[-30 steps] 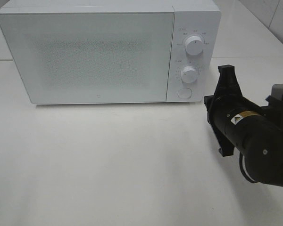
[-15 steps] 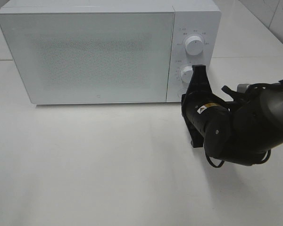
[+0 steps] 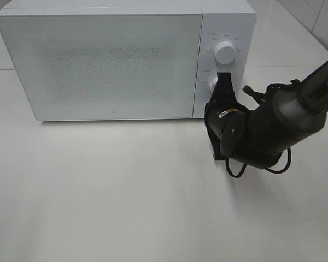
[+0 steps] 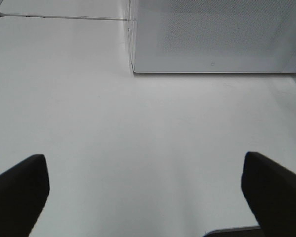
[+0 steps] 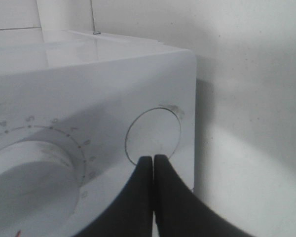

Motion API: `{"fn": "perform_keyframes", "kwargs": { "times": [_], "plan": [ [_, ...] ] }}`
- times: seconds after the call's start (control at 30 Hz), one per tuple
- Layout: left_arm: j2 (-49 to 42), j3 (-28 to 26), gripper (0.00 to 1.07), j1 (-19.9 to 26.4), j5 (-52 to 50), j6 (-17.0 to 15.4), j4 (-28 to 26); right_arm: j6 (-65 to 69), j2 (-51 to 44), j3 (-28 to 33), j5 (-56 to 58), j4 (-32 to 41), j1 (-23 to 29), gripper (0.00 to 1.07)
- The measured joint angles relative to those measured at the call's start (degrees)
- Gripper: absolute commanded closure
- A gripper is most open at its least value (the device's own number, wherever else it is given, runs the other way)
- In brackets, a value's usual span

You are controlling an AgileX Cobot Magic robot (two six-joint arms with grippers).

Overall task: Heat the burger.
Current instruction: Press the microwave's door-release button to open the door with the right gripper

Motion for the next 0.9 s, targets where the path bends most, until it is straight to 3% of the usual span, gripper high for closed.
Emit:
{"fn": "perform_keyframes", "kwargs": {
  "times": [0.9],
  "plan": [
    [0.00, 0.00, 0.09, 0.00, 0.00, 0.00, 0.00, -3.32, 4.47, -5.79, -1.26, 5.04, -1.03, 1.07]
  ]
}}
